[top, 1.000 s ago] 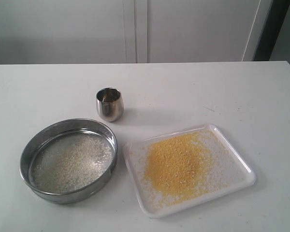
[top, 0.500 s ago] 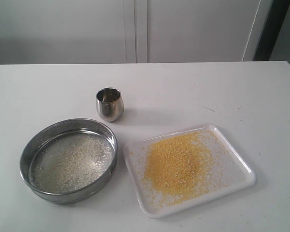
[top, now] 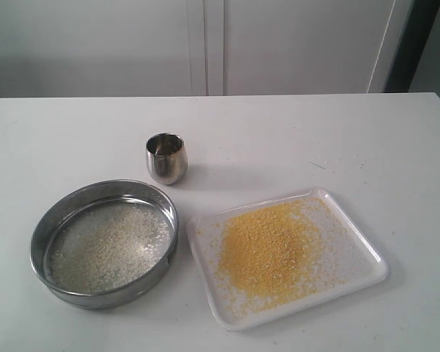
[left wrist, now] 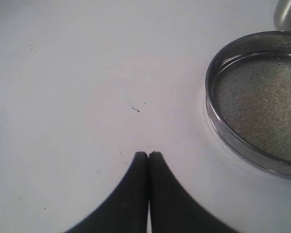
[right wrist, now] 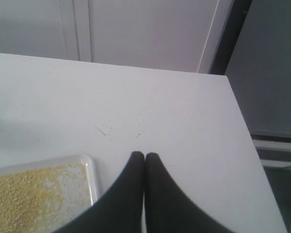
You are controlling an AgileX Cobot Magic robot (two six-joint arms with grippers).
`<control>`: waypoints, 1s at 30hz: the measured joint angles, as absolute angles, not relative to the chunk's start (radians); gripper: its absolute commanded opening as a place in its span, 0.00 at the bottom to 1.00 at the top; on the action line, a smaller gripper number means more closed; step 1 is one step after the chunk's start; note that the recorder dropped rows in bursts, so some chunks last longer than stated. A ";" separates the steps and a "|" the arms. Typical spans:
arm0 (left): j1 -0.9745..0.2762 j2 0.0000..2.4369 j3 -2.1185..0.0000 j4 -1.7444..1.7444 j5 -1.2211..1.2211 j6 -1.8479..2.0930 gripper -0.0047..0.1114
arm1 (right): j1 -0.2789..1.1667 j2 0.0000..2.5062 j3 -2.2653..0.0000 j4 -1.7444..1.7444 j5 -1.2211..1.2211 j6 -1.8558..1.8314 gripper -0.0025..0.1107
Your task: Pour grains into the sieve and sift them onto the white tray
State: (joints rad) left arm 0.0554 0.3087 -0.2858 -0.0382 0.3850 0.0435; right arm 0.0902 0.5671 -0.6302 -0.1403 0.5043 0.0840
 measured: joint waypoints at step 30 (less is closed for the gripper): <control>0.055 0.309 -0.286 -0.038 0.385 0.043 0.04 | 0.090 0.012 -0.154 0.054 0.388 0.010 0.02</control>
State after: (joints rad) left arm 0.0554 0.3087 -0.2858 -0.0382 0.3850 0.0435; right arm 0.0902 0.0117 -0.1544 0.0538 0.3881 0.0097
